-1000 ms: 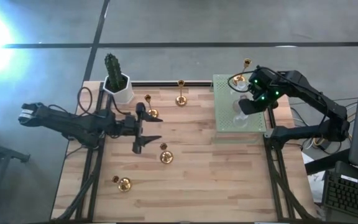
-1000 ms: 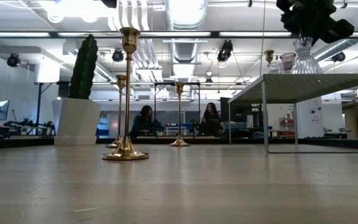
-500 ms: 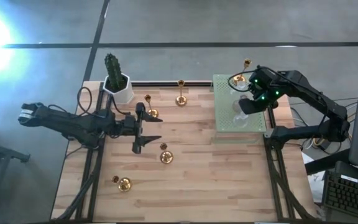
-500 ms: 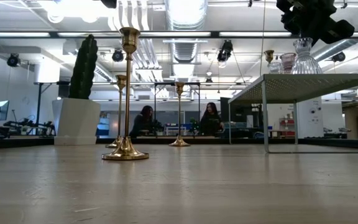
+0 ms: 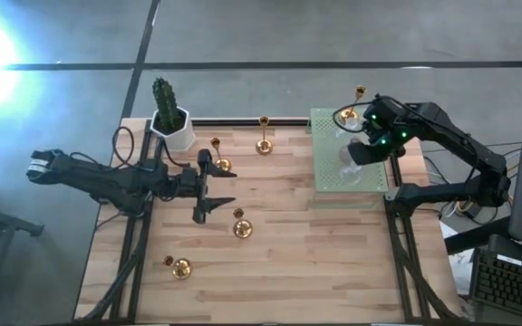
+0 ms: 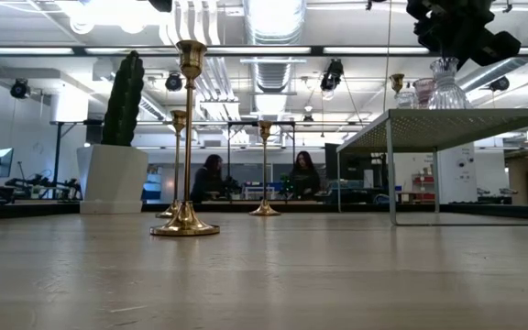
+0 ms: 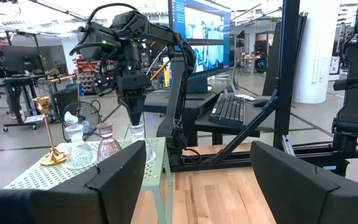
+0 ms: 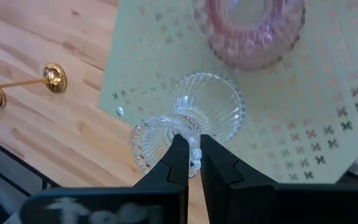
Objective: Pick & Place candle stick holders
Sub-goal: Put the transparent glass candle holder on the shelf
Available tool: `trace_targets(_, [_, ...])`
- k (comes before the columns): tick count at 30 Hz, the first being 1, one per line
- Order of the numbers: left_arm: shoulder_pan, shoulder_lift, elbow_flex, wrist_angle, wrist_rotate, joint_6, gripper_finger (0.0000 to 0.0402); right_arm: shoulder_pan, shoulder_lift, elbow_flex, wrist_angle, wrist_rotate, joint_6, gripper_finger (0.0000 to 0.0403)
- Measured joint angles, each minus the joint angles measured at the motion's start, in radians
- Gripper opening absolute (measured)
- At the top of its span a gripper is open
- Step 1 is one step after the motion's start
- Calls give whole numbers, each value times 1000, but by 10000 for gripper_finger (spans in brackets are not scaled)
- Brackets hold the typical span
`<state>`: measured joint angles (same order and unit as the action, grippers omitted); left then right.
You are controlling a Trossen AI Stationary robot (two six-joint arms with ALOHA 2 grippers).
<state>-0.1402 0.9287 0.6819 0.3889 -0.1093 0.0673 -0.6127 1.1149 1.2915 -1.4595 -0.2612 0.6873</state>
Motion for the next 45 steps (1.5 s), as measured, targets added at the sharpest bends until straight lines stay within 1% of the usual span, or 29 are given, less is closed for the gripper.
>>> trace_targets(10, [0, 0, 0, -1, 0, 0, 291, -31, 2, -1, 7, 2, -9, 11])
trace_targets(22, [0, 0, 0, -2, 0, 0, 291, -36, 0, -3, 3, 22, -11, 11])
trace_targets(45, [0, 0, 0, -1, 1, 0, 291, -36, 2, -5, 24, 28, -11, 11])
